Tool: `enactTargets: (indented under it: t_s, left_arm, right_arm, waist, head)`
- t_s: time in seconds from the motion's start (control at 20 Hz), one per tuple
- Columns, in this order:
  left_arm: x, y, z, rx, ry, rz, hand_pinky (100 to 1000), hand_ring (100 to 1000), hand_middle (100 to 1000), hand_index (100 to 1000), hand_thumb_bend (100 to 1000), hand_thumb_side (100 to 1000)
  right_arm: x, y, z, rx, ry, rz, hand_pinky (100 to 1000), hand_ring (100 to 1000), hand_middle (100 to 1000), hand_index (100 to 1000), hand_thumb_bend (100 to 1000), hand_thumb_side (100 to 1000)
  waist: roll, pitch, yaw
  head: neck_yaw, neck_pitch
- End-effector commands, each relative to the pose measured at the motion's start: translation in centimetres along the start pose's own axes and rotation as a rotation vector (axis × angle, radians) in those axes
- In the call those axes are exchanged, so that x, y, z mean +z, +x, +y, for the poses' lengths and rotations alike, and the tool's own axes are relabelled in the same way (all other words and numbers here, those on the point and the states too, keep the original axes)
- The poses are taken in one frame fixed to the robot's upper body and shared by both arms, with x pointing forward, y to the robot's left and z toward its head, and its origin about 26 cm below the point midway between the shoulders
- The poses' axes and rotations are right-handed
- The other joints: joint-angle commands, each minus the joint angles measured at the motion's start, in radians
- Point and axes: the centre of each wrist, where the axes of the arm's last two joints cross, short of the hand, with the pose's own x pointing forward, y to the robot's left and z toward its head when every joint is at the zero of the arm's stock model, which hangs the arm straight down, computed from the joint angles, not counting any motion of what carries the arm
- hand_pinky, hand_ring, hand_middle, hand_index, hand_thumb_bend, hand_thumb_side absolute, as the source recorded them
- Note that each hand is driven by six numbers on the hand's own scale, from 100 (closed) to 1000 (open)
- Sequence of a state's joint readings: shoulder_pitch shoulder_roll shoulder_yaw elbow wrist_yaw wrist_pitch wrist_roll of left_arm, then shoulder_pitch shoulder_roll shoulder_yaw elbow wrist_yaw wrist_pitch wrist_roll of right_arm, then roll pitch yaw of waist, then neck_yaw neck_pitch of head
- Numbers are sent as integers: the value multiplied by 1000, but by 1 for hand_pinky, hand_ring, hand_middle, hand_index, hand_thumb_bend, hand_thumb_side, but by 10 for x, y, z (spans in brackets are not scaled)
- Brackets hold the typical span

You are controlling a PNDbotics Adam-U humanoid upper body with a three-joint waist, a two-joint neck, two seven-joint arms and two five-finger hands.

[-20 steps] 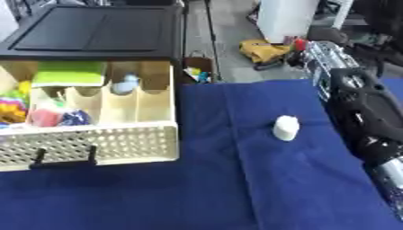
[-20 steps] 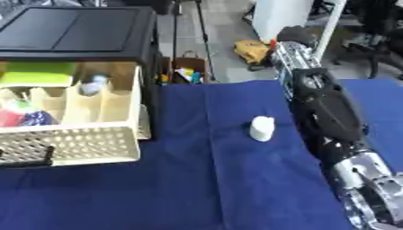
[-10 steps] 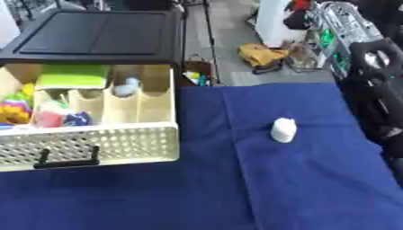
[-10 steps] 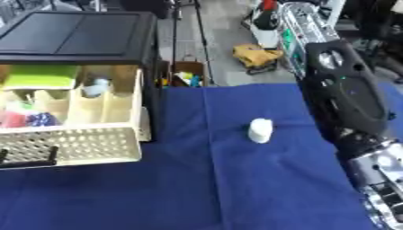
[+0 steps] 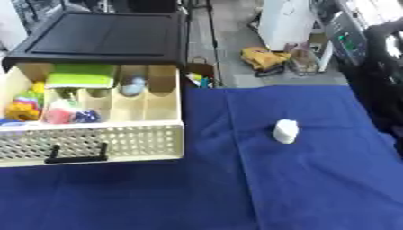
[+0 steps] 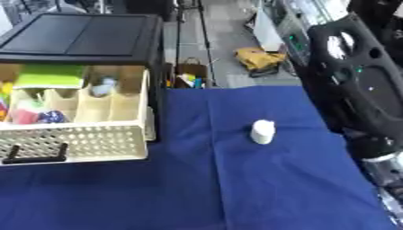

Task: Pick up objects from table and place into drawer.

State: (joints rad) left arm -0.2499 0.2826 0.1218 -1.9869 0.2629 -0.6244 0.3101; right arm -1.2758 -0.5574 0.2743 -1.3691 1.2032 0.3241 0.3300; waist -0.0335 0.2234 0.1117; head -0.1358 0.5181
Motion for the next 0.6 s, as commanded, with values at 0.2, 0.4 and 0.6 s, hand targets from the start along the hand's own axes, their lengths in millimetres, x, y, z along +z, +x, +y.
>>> enactTargets:
  t_s: [0.2,0.4,0.6]
  left_arm:
    - [-11,4,2,1,-19,-24,412,544,646,820,533,1000]
    - [-12,4,1,10,-19,-23,416,545,646,820,531,1000]
    - [-14,5,1,18,-17,-25,420,545,646,820,530,1000]
  right_arm:
    - [13,37,-47,-76,-106,-163,129,428,264,352,100,530]
    - [19,62,-56,-122,-100,-249,125,426,263,351,100,537]
    - [22,85,-57,-157,-70,-323,119,423,260,348,100,542]
  waist:
    - [-4,-32,11]
    - [-10,-40,20]
    - [-13,-48,30]
  head:
    - [2,8]
    - [0,12]
    - [-5,10]
